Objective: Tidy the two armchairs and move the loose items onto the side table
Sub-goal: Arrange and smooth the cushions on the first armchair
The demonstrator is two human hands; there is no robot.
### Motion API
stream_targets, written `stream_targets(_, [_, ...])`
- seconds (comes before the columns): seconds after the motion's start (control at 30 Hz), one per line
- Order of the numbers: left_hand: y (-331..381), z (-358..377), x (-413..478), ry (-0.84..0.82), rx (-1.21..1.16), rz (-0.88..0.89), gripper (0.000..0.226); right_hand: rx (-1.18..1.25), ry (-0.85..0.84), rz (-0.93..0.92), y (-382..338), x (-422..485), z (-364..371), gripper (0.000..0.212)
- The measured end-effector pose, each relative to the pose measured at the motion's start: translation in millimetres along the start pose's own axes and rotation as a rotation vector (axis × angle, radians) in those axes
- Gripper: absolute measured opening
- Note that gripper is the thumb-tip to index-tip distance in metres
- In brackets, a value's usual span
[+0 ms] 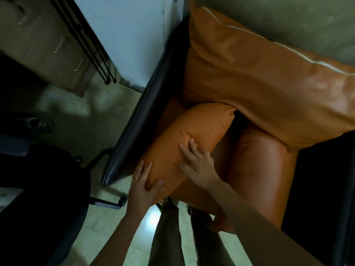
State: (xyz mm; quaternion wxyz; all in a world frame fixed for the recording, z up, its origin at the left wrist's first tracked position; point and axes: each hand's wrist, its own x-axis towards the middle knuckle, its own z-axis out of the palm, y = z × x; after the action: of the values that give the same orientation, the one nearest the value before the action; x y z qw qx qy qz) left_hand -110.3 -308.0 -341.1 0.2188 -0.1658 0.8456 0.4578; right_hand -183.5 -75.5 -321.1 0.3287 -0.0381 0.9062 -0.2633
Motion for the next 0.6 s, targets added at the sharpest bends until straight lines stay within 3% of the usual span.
stream_targets(0.13, [-3, 7, -24, 0.095, -0.108, -0.109, 0.090, -0.095, -0.034, -0.087, 26, 3, -26, 0.069])
stream_targets(0.33, [-3, 25, -33, 0.169, -0.151, -0.143, 0.088, -0.168, 0.239, -0.243, 72, 16, -53, 0.062])
stream_targets(0.47, [-6, 33, -36, 0.202, -0.169, -0.161, 0.087, 0.100, 0.489, -0.033, 98, 43, -74, 0.071])
stream_targets(0.6, [-1, 56, -52, 0.242, -0.182, -0.181, 0.081, 0.281, 0.419, -0.020, 118, 66, -106, 0.072])
